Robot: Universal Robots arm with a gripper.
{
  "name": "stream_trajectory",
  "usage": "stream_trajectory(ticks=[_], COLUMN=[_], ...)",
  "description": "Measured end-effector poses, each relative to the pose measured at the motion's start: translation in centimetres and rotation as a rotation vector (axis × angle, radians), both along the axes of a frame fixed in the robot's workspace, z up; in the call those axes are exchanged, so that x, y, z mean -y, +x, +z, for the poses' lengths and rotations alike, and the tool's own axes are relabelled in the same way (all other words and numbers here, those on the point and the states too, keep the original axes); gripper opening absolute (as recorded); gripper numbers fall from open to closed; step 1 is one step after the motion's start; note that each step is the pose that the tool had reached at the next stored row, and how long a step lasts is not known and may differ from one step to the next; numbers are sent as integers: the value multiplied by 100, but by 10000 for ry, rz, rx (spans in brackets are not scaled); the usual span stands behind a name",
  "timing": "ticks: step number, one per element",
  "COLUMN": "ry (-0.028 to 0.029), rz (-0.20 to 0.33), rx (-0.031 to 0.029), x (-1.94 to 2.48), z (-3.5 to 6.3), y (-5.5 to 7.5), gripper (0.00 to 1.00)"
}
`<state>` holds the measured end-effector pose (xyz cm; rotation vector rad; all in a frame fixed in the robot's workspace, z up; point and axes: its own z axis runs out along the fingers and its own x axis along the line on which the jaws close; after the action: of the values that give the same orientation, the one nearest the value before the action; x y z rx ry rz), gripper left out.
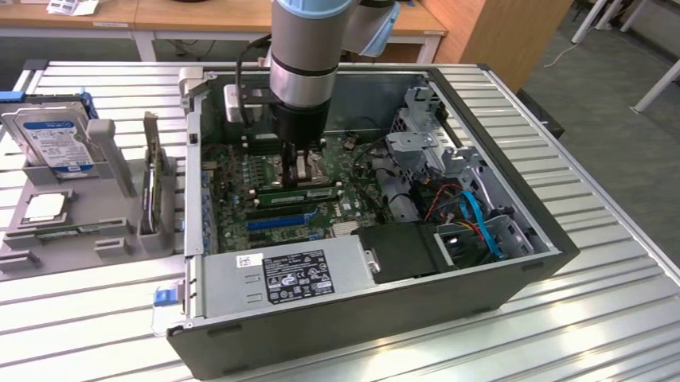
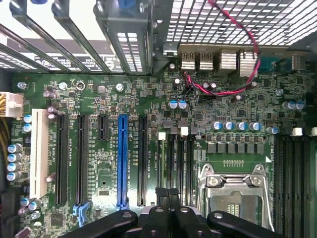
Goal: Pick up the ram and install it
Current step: 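Press down the ram until it locks into place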
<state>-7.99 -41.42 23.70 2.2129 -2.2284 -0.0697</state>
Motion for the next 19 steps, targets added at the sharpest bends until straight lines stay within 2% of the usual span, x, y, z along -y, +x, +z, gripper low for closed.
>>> stream_trajectory(ticks=[11, 19], ry=[-1, -1], rz=[0, 0], rx=[0, 0], x=[0, 0], z=[232, 437], y=[0, 1], gripper=[10, 10])
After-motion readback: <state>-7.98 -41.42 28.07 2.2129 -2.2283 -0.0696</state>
